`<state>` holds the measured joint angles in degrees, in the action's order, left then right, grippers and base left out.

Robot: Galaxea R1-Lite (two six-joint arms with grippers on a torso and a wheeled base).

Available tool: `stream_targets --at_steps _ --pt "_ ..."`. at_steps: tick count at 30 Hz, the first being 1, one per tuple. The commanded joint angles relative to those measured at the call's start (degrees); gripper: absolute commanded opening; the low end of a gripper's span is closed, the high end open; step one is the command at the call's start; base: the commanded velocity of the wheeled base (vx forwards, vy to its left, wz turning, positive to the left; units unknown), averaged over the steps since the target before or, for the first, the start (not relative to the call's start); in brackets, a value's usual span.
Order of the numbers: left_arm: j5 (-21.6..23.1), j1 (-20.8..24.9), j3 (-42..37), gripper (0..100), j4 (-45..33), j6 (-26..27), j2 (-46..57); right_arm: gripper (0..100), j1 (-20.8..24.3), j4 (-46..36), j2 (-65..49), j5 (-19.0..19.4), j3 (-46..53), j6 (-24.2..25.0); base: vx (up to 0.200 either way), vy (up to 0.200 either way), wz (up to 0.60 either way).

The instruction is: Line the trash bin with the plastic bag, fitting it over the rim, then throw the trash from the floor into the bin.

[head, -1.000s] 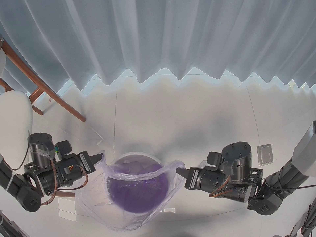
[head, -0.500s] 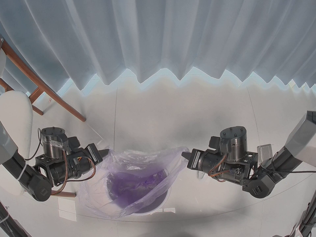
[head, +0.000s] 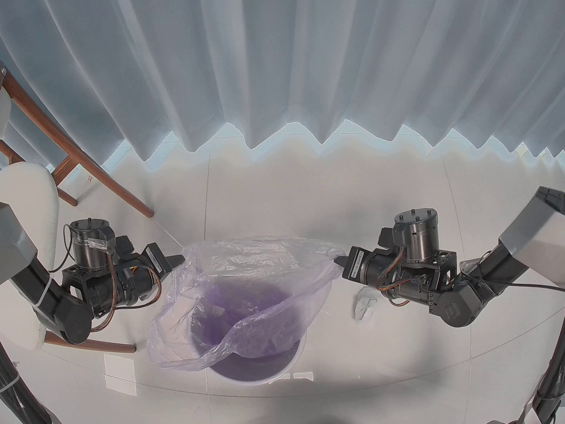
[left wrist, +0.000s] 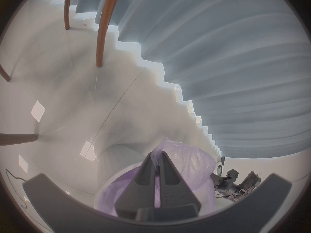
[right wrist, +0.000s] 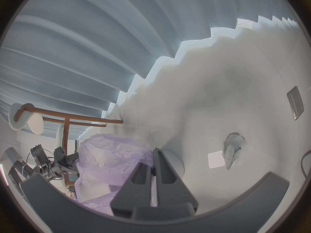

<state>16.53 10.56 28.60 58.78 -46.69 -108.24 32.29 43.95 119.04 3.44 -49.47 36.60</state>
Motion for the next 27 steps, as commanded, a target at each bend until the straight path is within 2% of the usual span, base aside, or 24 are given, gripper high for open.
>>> stream_targets --at_steps 1,14,20,27 --pt "0.4 -0.8 0.3 0 0.6 -0.1 -3.8 0 -1.8 -0.3 2.1 0.3 -1.7 0.0 0.000 0.000 0.00" --pt "0.6 -5.2 3.2 0 1.1 0.4 -12.0 0 -2.2 -1.1 10.3 1.0 -6.1 -0.3 0.000 0.000 0.00" --pt "0.6 -5.5 3.7 0 1.2 0.5 -14.7 0 -2.1 -0.6 11.9 1.1 -7.4 -0.2 0.000 0.000 0.00" --pt "0.8 -5.5 1.9 0 6.9 0.5 -17.6 0 -2.0 1.3 12.6 1.0 -6.1 0.4 0.000 0.000 0.00"
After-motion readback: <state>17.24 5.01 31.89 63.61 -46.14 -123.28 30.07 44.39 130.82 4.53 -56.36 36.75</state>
